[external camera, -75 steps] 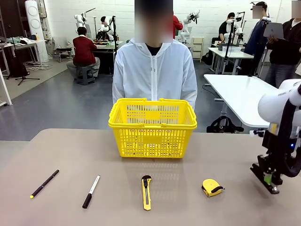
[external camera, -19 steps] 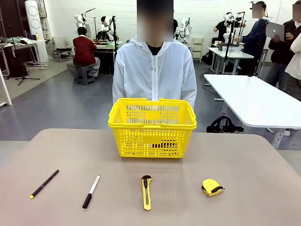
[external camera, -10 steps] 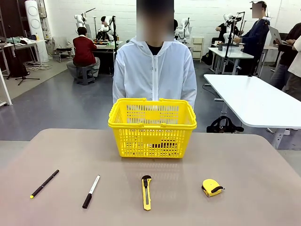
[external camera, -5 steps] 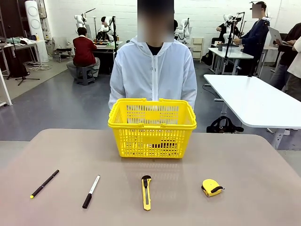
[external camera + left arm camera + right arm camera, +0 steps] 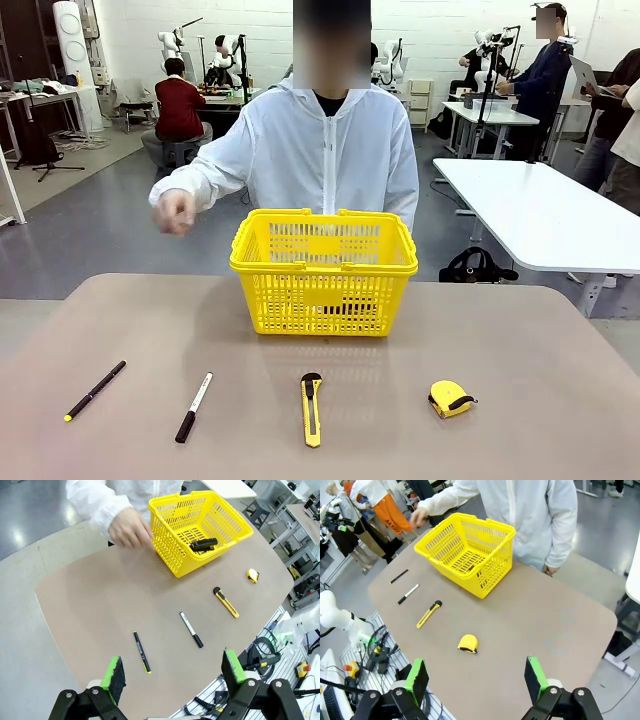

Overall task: Place the items the person wants into the basket.
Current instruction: Pick up the item the person points to and place it in the Market Basket.

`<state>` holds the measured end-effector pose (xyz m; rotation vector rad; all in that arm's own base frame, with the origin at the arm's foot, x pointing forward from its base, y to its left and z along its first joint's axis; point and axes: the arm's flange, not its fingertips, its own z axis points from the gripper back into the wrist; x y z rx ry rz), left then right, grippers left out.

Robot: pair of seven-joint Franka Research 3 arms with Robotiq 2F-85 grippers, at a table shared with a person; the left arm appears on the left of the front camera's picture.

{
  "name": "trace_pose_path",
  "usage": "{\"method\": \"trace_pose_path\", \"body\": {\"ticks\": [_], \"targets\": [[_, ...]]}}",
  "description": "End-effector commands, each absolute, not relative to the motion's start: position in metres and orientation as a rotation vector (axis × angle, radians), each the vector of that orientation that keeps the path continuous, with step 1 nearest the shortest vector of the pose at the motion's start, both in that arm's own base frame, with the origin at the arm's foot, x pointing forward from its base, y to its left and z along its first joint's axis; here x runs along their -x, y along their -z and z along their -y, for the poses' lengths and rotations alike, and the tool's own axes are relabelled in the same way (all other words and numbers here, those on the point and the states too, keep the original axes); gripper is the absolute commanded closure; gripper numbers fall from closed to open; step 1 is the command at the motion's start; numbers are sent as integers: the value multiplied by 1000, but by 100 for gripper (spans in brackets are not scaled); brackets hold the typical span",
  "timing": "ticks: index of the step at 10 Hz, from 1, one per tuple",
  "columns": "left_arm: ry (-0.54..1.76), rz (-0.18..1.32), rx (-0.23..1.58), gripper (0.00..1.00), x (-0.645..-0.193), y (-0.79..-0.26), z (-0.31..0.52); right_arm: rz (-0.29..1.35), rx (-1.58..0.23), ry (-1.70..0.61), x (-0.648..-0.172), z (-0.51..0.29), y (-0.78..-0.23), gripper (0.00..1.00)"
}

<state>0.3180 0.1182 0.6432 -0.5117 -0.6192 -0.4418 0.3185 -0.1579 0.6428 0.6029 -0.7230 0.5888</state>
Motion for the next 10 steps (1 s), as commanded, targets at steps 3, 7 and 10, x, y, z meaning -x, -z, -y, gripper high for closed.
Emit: {"method": "trace_pose_path", "body": {"ticks": [3, 7, 10], "targets": [[448, 622, 525, 0, -317, -643, -119, 727, -606, -590, -319, 158, -642, 0], [448, 622, 525, 0, -317, -643, -119, 727, -606, -590, -319, 158, -642, 0], [514, 398, 269, 0, -337, -646, -58, 727, -606, -590, -319, 158, -642, 0]]}}
